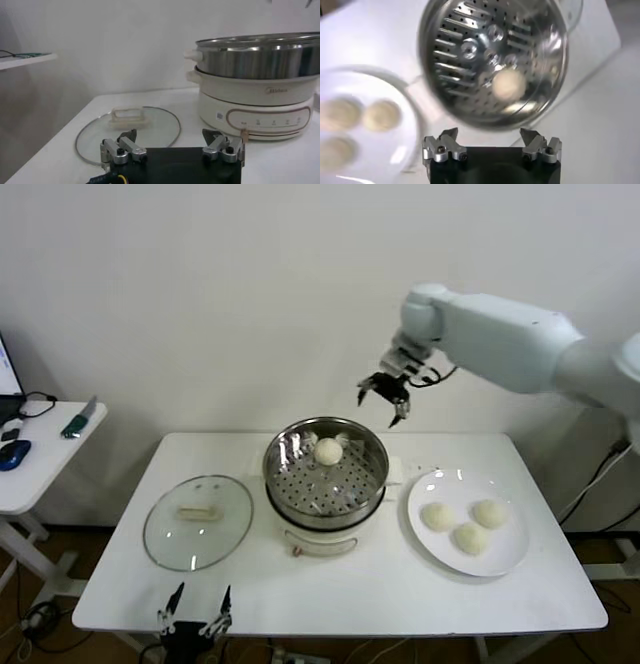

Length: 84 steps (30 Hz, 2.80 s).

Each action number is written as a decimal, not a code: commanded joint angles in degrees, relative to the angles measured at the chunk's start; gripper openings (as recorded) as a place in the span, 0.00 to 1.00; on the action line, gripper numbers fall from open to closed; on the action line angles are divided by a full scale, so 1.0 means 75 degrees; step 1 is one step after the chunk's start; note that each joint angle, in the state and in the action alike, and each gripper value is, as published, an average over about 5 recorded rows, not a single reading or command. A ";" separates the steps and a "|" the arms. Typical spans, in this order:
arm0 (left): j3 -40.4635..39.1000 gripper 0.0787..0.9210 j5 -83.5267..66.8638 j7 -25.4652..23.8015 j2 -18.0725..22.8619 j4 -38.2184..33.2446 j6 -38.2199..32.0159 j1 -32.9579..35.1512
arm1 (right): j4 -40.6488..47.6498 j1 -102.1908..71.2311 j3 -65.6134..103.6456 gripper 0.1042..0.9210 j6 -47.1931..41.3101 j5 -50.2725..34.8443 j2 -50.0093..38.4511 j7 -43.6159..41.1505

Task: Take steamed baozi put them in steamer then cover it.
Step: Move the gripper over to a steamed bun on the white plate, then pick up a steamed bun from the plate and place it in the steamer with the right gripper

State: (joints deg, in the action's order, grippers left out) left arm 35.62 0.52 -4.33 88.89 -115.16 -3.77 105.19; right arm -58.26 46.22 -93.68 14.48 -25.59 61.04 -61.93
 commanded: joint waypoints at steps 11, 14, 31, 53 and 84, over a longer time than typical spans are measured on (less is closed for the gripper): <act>0.0306 0.88 -0.0241 -0.0080 -0.0068 0.0149 -0.0026 -0.0283 | -0.2170 -0.1041 -0.0179 0.88 -0.3605 -0.1116 -0.3098 0.0935; 0.0532 0.88 -0.0393 -0.0153 -0.0113 0.0157 -0.0004 -0.0409 | -0.2051 -0.1567 0.0234 0.88 -0.3753 -0.0882 -0.3084 0.1124; 0.0765 0.88 -0.0611 -0.0199 -0.0116 0.0159 0.0045 -0.0396 | -0.0756 -0.3599 0.1533 0.88 -0.3961 0.0390 -0.1901 0.1427; 0.0644 0.88 -0.0589 -0.0174 -0.0083 0.0180 0.0009 -0.0279 | 0.0152 -0.4262 0.2093 0.88 -0.3821 0.1076 -0.1344 0.1419; 0.0511 0.88 -0.0467 -0.0144 -0.0035 0.0115 -0.0047 -0.0216 | -0.1196 0.0416 -0.0202 0.75 -0.3101 -0.1030 -0.1486 0.0516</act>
State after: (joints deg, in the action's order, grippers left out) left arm 39.42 -3.14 -5.41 88.62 -114.26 -4.14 103.54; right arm -64.10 30.51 -85.62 -10.11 -23.72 49.26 -55.70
